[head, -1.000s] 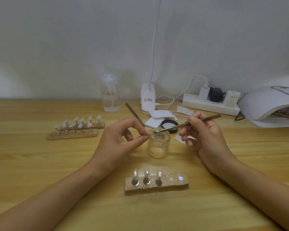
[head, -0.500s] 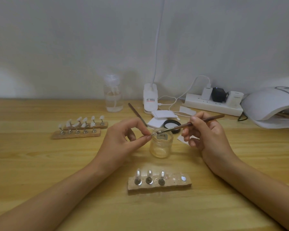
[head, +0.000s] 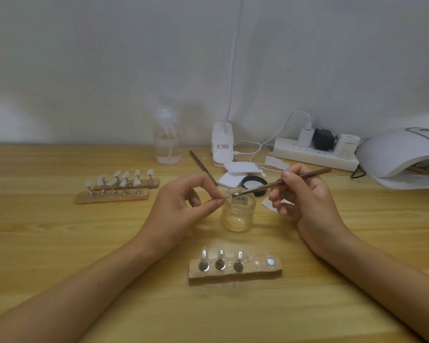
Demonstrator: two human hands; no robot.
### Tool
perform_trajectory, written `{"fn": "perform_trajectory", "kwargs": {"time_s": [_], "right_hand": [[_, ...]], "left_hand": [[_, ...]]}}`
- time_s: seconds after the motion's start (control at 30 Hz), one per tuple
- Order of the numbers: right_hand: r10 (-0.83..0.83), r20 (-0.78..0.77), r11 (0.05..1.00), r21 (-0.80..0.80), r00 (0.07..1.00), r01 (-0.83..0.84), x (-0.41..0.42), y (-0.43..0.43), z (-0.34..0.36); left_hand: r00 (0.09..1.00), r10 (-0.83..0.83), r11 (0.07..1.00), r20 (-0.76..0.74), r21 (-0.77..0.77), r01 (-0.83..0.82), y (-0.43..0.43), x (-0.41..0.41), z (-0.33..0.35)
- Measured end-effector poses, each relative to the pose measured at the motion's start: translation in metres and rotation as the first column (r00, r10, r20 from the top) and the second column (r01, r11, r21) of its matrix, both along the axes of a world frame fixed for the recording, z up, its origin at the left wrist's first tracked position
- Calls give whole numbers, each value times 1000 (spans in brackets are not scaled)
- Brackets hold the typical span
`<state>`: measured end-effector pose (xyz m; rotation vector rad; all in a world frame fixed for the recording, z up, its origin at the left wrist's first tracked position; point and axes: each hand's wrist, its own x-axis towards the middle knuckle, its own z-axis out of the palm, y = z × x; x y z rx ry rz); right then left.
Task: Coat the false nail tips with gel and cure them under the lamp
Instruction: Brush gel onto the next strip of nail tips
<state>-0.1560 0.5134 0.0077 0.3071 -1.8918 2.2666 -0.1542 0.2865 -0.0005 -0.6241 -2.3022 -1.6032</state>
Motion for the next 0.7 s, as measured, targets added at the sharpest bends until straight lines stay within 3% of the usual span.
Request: {"fn": "perform_trajectory", "kwargs": {"time_s": [0.7], "right_hand": [[33,-84,999,0,996,-33,3,-1,3]], "left_hand": [[1000,-11,1000,-9,-12,11,1,2,2]]}}
